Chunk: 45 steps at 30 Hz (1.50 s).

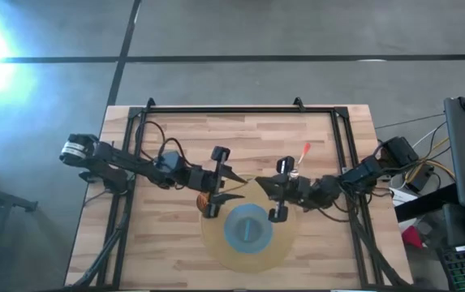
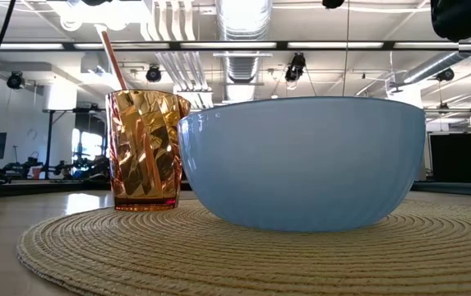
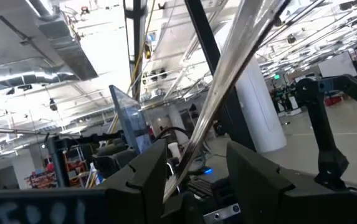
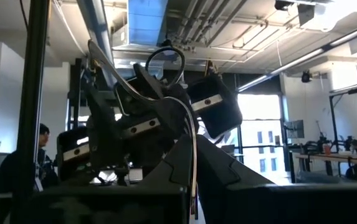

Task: Pick & Place Utensil
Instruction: Put the fork into the bowl

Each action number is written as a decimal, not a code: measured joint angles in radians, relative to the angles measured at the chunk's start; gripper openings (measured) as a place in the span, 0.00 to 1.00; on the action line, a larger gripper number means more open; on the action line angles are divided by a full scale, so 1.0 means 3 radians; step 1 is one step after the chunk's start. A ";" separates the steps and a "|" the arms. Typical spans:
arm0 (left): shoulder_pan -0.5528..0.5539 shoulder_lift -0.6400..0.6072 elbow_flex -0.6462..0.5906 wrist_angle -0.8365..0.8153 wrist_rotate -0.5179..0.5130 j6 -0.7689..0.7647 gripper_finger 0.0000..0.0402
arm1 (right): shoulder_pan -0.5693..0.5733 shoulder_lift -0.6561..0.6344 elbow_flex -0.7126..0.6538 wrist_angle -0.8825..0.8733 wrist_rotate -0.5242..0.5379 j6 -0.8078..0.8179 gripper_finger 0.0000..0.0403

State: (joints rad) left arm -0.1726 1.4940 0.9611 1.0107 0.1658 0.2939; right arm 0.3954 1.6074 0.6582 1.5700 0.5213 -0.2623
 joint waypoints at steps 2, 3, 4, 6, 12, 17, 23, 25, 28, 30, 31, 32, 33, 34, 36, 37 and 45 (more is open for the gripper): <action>-0.0004 0.0000 0.0000 0.0006 0.0001 0.0000 0.40 | -0.0006 0.0024 0.0027 0.0003 -0.0002 0.0003 0.02; -0.0004 0.0000 0.0000 0.0011 0.0001 0.0000 0.40 | -0.0006 0.0025 0.0028 0.0002 -0.0002 0.0003 0.02; -0.0005 0.0000 0.0000 0.0025 0.0006 0.0000 0.39 | -0.0006 0.0025 0.0028 0.0001 -0.0002 0.0003 0.02; -0.0005 0.0000 0.0000 0.0034 0.0006 0.0000 0.37 | -0.0005 0.0022 0.0027 0.0001 -0.0004 0.0016 0.02; -0.0005 0.0000 0.0000 0.0022 0.0004 0.0055 0.20 | -0.0004 -0.0006 0.0010 0.0001 -0.0006 0.0007 0.02; -0.0003 -0.0001 0.0000 0.0030 -0.0020 0.0103 0.04 | -0.0004 -0.0005 0.0009 0.0000 -0.0009 0.0006 0.02; -0.0003 -0.0004 0.0000 0.0010 -0.0012 0.0060 0.04 | -0.0003 -0.0005 0.0008 -0.0008 -0.0001 -0.0038 0.02; -0.0004 -0.0004 0.0000 0.0008 -0.0006 0.0028 0.03 | -0.0003 -0.0005 0.0008 -0.0036 0.0001 -0.0097 0.02; -0.0012 -0.0004 0.0000 0.0006 -0.0017 0.0024 0.02 | -0.0003 -0.0006 0.0008 -0.0050 0.0006 -0.0099 0.02; -0.0024 -0.0004 0.0000 -0.0019 -0.0053 0.0035 0.02 | -0.0003 -0.0006 0.0008 -0.0063 0.0008 -0.0102 0.03; -0.0031 -0.0005 0.0000 -0.0034 -0.0092 0.0045 0.02 | -0.0003 -0.0008 0.0008 -0.0072 0.0008 -0.0108 0.03; -0.0039 -0.0007 0.0001 -0.0049 -0.0143 0.0061 0.02 | -0.0004 -0.0014 0.0007 -0.0086 0.0009 -0.0113 0.04; -0.0046 -0.0008 0.0001 -0.0062 -0.0198 0.0070 0.02 | -0.0004 -0.0020 0.0005 -0.0096 0.0007 -0.0114 0.06; -0.0051 -0.0008 0.0002 -0.0101 -0.0255 0.0079 0.01 | -0.0005 -0.0023 0.0005 -0.0102 0.0005 -0.0113 0.08; -0.0051 -0.0001 0.0002 -0.0204 -0.0302 0.0086 0.00 | -0.0009 -0.0032 0.0005 -0.0103 0.0002 -0.0113 0.12; -0.0051 0.0003 -0.0002 -0.0229 -0.0311 0.0086 0.00 | -0.0010 -0.0036 0.0005 -0.0116 0.0000 -0.0116 0.15; -0.0064 0.0000 -0.0003 -0.0449 -0.0561 0.0153 0.00 | 0.0029 -0.0061 -0.0035 -0.0266 0.0304 -0.0114 0.34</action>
State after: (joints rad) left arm -0.1917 1.4941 0.9604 0.8761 -0.0024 0.3397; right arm 0.4042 1.5890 0.6475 1.4902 0.6125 -0.2966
